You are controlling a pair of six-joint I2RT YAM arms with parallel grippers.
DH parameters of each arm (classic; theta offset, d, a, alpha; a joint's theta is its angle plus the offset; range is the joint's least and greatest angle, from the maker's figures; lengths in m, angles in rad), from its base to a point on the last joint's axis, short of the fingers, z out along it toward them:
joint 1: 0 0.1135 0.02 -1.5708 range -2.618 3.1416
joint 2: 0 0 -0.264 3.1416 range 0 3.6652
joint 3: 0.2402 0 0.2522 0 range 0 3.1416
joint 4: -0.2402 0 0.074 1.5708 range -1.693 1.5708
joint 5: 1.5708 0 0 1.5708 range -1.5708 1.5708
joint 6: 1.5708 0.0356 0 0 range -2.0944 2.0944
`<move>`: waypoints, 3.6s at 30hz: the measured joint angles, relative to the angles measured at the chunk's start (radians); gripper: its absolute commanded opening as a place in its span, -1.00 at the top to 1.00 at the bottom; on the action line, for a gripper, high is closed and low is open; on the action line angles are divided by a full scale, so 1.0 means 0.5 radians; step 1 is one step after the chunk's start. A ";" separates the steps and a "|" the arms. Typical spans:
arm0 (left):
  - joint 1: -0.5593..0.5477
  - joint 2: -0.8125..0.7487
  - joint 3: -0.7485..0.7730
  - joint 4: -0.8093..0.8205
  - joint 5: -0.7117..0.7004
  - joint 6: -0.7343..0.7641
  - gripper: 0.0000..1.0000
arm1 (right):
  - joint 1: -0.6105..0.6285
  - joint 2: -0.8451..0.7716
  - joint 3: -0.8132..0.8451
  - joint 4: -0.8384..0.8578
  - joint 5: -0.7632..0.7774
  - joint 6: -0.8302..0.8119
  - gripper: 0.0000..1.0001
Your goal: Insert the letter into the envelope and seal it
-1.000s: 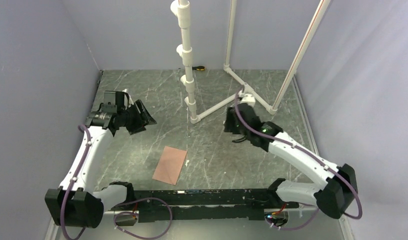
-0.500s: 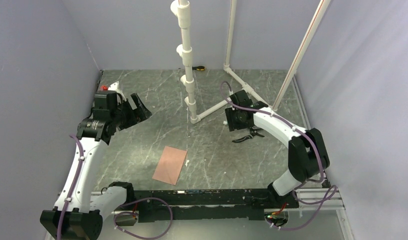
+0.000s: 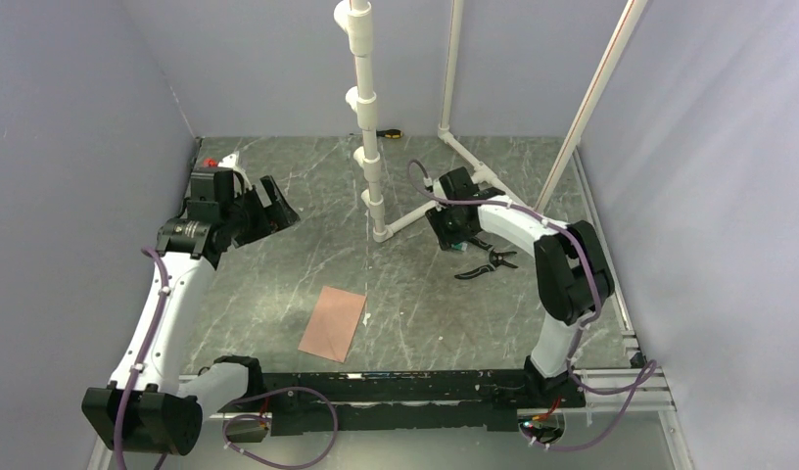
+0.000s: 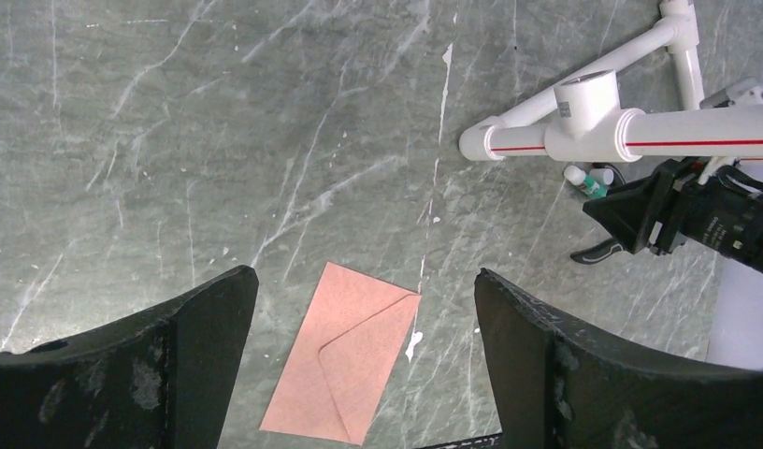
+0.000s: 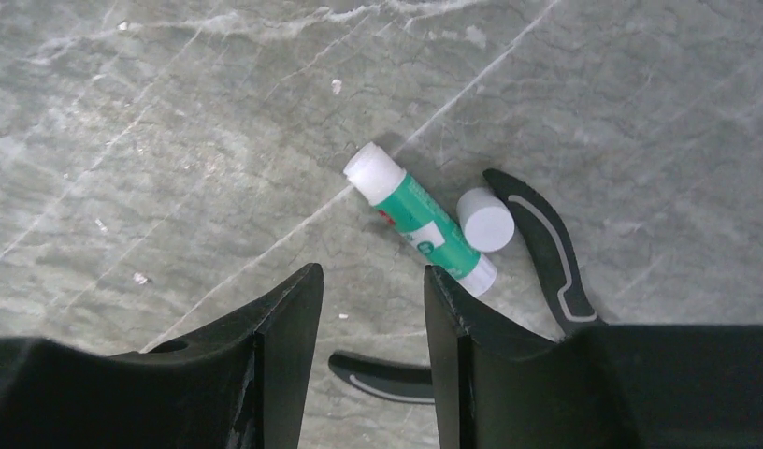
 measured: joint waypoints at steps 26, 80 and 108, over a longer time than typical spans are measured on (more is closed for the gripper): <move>0.000 0.074 0.027 0.033 0.106 0.022 -0.79 | -0.007 0.257 0.072 0.075 0.100 -0.153 0.09; -0.605 -0.325 -0.362 1.939 1.508 -0.703 -0.25 | 0.611 -1.250 -0.525 2.050 -1.395 1.673 0.92; -0.724 -0.275 -0.462 2.406 1.311 -1.061 0.89 | 0.643 -1.128 -0.420 2.137 -1.386 1.767 0.88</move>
